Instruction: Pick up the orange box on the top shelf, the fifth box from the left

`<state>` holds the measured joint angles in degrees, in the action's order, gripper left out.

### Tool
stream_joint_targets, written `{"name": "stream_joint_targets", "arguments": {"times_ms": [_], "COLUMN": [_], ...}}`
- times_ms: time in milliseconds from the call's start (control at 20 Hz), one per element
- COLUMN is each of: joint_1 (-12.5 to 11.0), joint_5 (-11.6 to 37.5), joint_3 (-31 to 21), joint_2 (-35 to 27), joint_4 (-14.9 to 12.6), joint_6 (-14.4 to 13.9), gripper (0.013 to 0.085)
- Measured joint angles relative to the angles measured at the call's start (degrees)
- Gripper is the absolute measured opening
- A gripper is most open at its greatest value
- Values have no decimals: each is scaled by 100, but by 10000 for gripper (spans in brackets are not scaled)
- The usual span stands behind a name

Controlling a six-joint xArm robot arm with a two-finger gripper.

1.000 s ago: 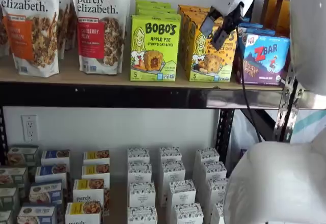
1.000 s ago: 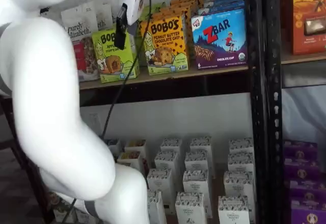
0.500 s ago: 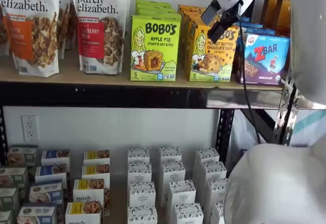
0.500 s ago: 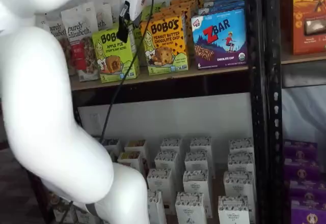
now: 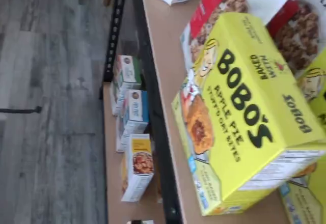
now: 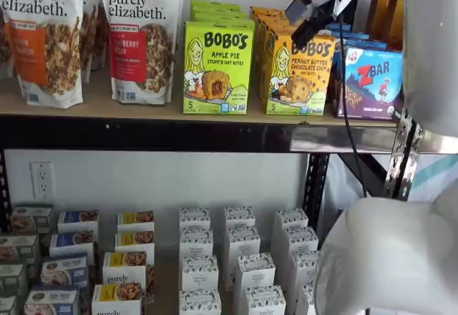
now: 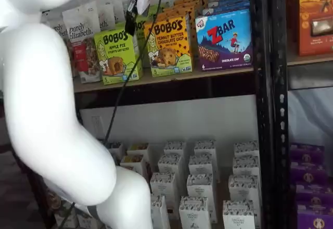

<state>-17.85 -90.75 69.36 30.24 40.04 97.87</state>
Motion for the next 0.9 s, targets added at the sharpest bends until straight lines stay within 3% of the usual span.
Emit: {"name": "stream_joint_targets", "arguments": {"times_ms": [300, 550, 900], "joint_1": [135, 354, 479], "joint_5": [393, 764, 973], "joint_3": [96, 193, 293], "joint_2": [-134, -266, -386], "joint_4": [-89, -342, -372], "joint_6": [-41, -119, -202], "gripper": [850, 850, 850]}}
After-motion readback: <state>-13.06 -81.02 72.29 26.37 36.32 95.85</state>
